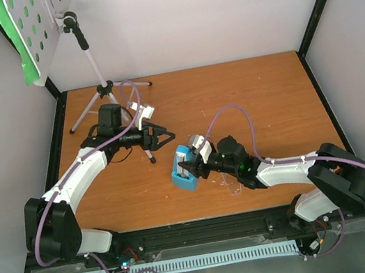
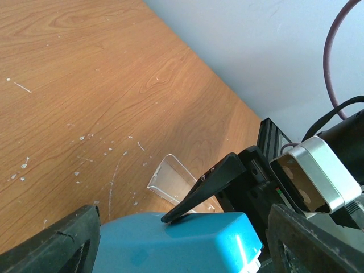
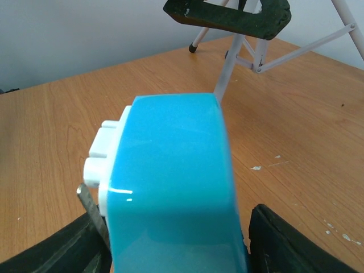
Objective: Pack up the instrument practice props
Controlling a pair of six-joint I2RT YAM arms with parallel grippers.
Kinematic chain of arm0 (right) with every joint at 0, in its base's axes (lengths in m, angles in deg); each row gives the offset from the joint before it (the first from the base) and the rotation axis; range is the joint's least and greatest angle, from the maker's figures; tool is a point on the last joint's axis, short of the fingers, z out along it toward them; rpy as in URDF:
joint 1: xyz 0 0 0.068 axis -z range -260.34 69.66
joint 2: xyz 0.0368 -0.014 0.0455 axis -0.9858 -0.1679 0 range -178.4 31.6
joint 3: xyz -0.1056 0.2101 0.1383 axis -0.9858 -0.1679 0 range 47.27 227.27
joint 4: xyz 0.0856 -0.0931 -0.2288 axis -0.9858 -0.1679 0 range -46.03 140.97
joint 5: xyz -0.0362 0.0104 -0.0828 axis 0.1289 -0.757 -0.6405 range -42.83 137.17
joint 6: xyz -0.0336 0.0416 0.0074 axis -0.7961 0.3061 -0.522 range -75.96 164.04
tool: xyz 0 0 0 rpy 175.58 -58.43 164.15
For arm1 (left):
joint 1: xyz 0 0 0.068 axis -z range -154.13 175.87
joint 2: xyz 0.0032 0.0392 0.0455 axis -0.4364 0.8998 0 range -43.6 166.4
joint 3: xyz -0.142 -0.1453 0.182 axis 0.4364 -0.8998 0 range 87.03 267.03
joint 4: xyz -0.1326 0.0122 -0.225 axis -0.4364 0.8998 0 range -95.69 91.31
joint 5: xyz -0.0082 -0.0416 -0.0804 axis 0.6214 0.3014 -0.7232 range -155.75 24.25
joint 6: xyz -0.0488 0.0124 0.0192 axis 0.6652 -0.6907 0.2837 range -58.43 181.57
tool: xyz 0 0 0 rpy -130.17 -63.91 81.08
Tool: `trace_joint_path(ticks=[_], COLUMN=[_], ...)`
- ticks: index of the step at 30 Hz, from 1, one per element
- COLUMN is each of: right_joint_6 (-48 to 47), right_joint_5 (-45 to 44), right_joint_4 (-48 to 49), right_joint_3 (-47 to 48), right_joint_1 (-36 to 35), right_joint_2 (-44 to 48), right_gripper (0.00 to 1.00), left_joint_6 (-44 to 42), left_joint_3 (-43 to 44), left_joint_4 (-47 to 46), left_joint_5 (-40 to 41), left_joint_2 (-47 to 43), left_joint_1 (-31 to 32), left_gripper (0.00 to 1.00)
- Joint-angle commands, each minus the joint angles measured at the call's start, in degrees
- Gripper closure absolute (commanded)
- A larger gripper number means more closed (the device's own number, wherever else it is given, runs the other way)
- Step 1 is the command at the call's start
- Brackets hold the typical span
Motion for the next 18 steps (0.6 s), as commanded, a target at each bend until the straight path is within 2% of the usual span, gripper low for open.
trace_joint_path(ticks=[1, 8, 18], right_joint_6=[1.60, 2.22, 3.04], right_joint_5=[-0.83, -1.02, -2.35], right_joint_4=[1.06, 1.63, 2.44], right_joint_3=[0.74, 0.52, -1.52], right_joint_1=[-0.49, -0.49, -0.49], right_joint_2=[-1.54, -1.39, -0.23], right_gripper=[0.37, 0.38, 0.36], left_joint_6=[-1.41, -1.11, -0.39], left_joint_3=[1.51, 0.68, 0.36], left_joint_4=[-0.48, -2.03, -2.79], left_joint_5=[-0.86, 3.30, 1.92], left_joint_2=[-1.21, -4.29, -3.89], left_joint_1=[0.26, 0.26, 0.26], left_gripper=[0.19, 0.17, 0.17])
